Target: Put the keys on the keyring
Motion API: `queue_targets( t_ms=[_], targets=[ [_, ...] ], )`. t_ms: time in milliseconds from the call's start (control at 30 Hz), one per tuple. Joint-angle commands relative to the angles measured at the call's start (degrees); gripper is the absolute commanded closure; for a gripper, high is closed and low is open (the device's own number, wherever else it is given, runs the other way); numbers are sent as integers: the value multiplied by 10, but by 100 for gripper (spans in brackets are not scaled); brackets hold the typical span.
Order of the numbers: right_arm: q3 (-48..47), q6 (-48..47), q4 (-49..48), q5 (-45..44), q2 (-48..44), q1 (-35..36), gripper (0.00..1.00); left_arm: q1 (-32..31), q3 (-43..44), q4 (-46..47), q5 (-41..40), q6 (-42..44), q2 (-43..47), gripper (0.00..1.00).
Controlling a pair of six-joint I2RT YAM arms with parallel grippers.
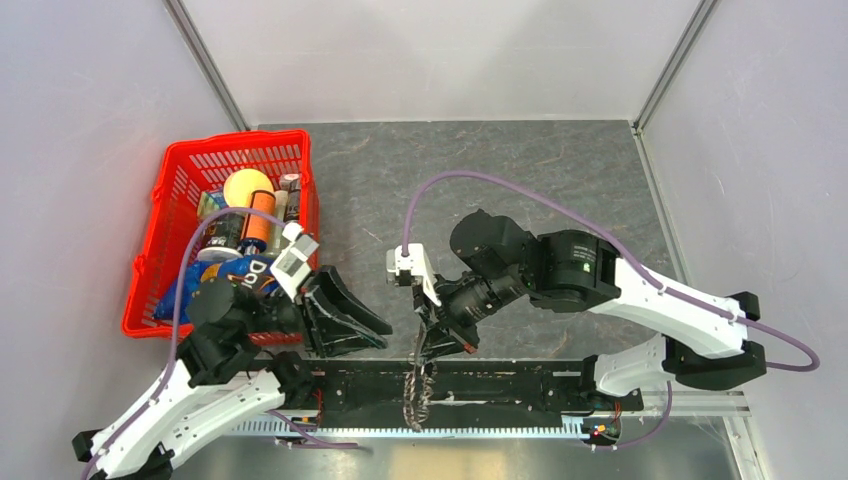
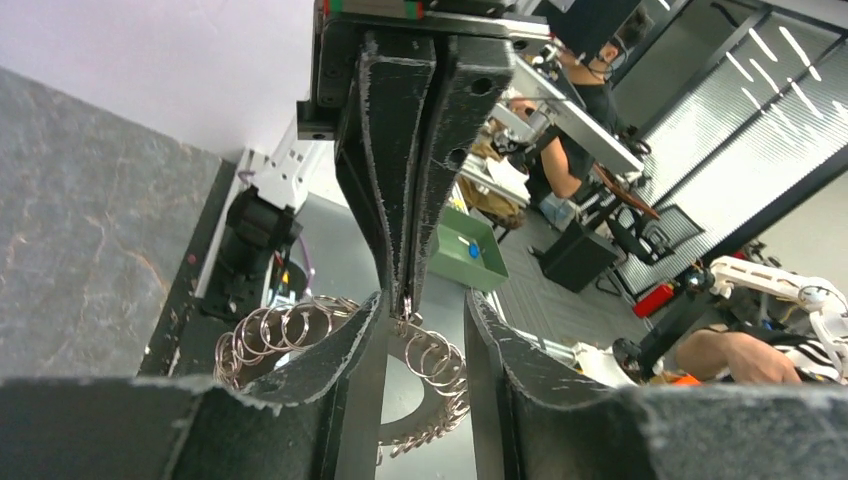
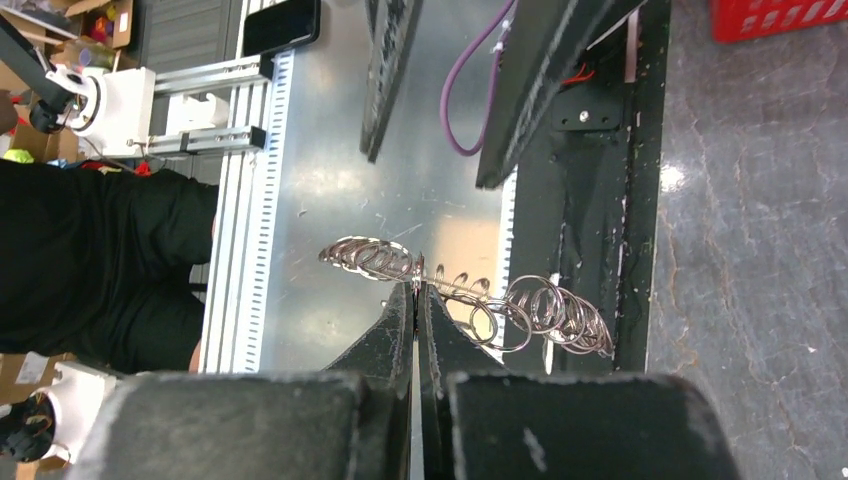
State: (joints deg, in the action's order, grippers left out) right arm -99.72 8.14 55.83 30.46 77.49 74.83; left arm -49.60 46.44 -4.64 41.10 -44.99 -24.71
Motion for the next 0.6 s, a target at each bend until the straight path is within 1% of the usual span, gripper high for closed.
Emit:
queue_targets(
  t_ms=[0,100,333,567],
  targets=[
    [-35,-15,15,37,17,0,100,0,-13,-3,51,-12,-21,60],
    [-38,-15,21,37,26,-1,100,0,-25,11,63,-20,-22,60],
    [-53,-6,21,28,47,-7,100,0,-43,10,89,-18,-14,59],
    [-82,5,21,24,77,-11,100,0,-48,-36,95,12,-9,60]
  ],
)
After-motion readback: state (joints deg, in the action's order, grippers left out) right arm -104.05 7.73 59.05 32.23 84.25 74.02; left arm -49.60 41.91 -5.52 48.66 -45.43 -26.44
